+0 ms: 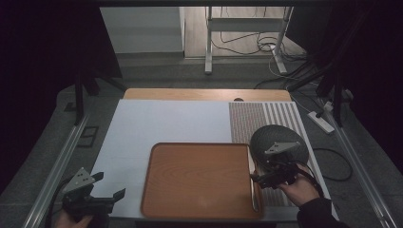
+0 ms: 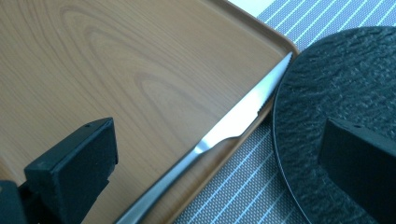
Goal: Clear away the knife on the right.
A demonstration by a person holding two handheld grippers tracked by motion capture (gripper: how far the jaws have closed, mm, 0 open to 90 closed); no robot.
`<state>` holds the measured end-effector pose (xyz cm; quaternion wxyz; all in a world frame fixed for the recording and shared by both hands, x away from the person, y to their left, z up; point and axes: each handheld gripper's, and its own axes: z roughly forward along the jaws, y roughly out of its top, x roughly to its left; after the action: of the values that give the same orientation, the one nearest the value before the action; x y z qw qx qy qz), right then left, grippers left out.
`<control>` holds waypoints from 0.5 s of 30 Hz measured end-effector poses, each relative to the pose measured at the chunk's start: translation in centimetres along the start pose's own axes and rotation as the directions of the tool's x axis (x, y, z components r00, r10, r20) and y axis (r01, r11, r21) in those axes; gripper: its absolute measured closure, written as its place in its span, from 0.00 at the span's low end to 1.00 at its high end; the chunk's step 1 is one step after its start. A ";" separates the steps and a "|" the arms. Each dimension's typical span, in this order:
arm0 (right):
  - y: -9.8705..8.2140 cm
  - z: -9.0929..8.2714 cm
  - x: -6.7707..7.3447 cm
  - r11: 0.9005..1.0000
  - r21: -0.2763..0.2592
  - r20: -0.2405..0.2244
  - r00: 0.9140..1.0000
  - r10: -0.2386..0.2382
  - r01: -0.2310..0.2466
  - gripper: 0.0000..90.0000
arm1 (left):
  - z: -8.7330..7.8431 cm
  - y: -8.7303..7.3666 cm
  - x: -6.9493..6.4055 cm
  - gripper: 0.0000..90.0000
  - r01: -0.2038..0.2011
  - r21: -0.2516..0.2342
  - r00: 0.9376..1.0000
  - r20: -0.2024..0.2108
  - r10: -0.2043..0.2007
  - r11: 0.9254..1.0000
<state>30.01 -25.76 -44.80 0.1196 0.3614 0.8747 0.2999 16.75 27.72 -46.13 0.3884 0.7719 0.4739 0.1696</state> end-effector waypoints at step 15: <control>-1.5 -1.5 -0.5 0.998 -0.036 0.028 0.998 0.055 -0.054 0.00 | 0.0 0.0 0.0 0.04 0.000 0.001 1.000 0.002 0.000 1.000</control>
<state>28.93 -27.58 -44.54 0.1302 0.3874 0.8573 0.3132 16.77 27.73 -46.15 0.3885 0.7722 0.4737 0.1687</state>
